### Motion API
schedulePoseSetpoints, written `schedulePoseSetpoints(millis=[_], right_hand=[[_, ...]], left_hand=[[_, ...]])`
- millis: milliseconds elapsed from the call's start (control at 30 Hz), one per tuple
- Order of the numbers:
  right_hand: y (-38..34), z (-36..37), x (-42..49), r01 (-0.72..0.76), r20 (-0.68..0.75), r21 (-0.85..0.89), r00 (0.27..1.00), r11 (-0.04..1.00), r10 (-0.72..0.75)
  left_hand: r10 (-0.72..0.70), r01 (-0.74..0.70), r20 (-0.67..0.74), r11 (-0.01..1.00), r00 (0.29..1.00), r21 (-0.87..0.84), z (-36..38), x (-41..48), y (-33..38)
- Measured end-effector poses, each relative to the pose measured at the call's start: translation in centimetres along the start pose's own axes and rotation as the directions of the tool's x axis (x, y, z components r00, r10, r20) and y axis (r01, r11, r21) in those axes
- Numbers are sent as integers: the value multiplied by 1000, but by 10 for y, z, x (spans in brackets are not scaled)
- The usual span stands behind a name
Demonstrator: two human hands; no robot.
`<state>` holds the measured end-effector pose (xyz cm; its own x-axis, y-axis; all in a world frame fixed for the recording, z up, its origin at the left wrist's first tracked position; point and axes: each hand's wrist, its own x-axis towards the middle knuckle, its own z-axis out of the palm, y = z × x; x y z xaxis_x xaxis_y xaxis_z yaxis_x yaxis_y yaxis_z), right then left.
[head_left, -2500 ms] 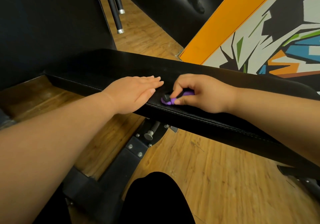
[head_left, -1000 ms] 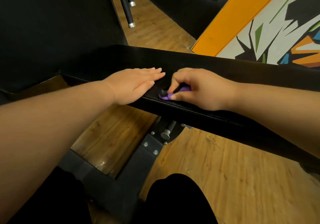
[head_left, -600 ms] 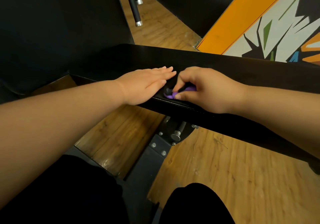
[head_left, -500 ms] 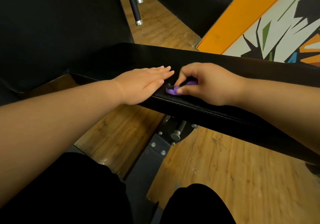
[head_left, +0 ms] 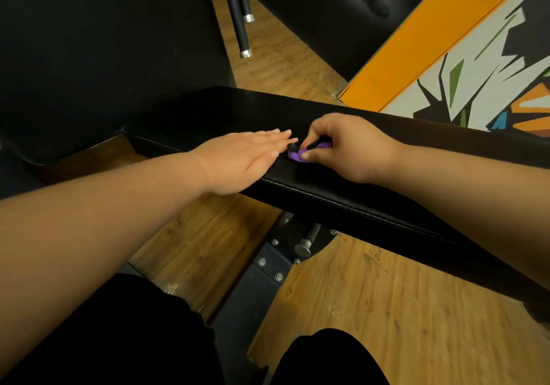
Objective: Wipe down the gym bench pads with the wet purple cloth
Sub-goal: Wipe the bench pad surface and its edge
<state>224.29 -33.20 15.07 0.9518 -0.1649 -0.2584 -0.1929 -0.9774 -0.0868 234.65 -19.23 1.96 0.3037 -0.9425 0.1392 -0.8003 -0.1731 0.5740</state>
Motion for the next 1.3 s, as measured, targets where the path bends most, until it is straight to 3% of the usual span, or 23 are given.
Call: schedulePoseSetpoints(millis=[167,367,567,667,767,967,1200,1300], right_hand=[[-15,6,-25,157,78,81,984,984,-163],[4,0,6,-39,-12,-8,999,999,39],[-12,9,-19,192,67,59,978,980,-195],[-5,5,-3,132,79,37,988,991,-135],[2,5,18,13,1,-4,1000,1000,-13],[-15,14,-2,185,76,76,979,980,-190],[-8,17,26,83,-5,14,997,996,-83],[-13,19,22,112,1,26,994,993,-112]], left_hand=[[12,-13,-30,1000,999,-26,1,0,-2],[-1,1,-26,1000,1000,-10,2,-1,-4],[4,-3,-84,1000,996,6,3,-4,-11],[13,-12,-103,1000,995,15,3,-4,-11],[-14,17,-92,999,996,34,4,-3,-12],[-34,34,-120,999,992,3,2,-6,-8],[-92,88,-132,996,987,-35,-1,-12,-29],[-77,77,-137,997,988,-4,2,-18,-40]])
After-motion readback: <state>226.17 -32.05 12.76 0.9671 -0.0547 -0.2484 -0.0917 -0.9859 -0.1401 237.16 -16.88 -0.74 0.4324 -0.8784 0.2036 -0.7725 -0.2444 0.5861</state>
